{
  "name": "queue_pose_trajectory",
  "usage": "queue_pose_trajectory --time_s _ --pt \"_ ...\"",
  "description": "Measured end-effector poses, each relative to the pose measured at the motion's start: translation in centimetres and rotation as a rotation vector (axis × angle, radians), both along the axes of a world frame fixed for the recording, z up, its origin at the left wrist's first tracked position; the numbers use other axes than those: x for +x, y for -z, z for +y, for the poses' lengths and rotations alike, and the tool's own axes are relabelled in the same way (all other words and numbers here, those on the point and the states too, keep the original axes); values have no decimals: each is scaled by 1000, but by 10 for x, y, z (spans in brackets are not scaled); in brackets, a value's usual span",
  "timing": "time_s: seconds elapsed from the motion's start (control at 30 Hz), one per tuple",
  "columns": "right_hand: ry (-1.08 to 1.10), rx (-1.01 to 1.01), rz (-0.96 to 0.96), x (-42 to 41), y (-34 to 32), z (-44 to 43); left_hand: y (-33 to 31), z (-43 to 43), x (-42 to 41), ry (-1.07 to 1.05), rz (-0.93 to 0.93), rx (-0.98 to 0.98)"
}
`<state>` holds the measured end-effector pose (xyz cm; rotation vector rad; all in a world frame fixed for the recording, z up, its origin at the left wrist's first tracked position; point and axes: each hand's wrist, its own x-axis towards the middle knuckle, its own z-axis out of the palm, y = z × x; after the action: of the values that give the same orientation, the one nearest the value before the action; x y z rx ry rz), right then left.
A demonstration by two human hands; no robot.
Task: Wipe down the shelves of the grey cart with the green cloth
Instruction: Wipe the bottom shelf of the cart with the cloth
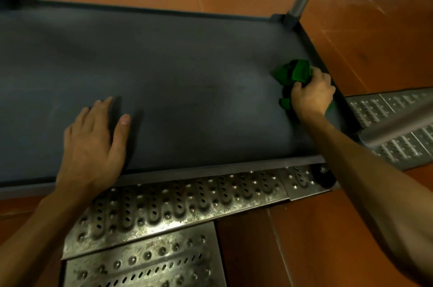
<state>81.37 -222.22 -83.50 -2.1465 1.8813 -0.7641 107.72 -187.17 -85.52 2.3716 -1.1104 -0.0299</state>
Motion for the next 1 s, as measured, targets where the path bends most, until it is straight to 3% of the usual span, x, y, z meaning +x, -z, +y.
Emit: queue_pose_trajectory --time_s 0.27,0.57,0.83,1.0 --pt "128 36 -48 75 -5 -3 2 -5 -4 34 -42 4" --pt "-243 8 2 148 5 73 1 -6 -5 -18 -48 21" --pt "-760 -15 -142 180 9 243 1 -2 0 -116 -3 -60" --pt "-989 156 -76 152 -6 232 1 1 -2 -127 15 -44"
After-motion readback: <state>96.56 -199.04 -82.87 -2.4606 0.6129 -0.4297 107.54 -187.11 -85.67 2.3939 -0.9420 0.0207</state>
